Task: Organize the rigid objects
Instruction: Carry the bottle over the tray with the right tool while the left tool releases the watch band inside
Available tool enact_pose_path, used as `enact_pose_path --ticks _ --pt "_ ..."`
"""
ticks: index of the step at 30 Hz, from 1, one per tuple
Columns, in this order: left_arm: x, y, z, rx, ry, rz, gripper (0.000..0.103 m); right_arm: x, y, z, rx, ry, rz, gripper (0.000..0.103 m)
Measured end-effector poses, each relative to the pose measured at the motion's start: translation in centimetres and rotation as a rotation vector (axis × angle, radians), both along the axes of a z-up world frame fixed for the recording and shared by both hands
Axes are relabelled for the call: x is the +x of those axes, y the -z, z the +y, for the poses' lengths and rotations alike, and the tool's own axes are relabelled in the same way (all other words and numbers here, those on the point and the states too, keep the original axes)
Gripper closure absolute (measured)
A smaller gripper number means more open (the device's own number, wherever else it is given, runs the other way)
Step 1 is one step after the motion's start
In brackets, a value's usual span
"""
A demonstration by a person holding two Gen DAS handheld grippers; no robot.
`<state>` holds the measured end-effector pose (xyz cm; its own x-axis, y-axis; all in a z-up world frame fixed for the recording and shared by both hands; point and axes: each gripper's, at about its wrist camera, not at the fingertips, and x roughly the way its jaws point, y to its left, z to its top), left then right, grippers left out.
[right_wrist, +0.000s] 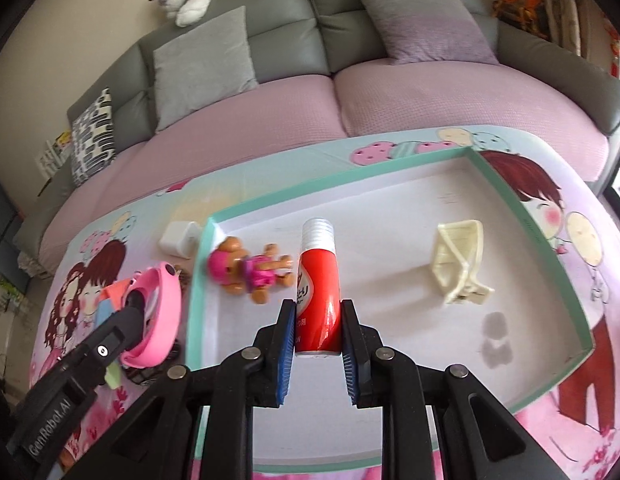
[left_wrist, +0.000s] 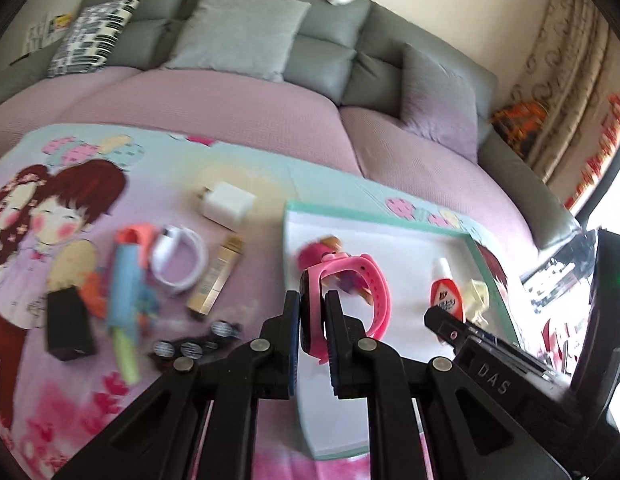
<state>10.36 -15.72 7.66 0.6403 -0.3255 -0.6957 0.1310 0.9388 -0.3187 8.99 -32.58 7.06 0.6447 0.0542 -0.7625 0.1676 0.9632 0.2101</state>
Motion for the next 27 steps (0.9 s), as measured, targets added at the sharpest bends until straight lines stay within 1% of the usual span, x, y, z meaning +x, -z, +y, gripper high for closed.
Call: enact_pose_path --ticks 3,9,15,20,27 --pt "0.3 1.0 -1.2 0.013 0.023 0.028 0.091 0.0 0.3 -1.0 0.004 0.024 0.015 0.080" --pt "0.8 2.4 -2.6 0.055 0.027 0.062 0.091 0.2 1.2 -1.8 0.003 0.039 0.054 0.080" --pt "0.9 3.1 -3.2 0.088 0.029 0.075 0.091 0.2 1.6 -2.4 0.016 0.046 0.067 0.080" --pt "0.9 3.4 -3.3 0.098 0.025 0.085 0.091 0.3 2.3 -2.9 0.020 0.060 0.094 0.080" --pt "1.1 3.6 -3.4 0.110 0.010 0.097 0.090 0.4 2.3 -2.8 0.018 0.052 0.099 0.078"
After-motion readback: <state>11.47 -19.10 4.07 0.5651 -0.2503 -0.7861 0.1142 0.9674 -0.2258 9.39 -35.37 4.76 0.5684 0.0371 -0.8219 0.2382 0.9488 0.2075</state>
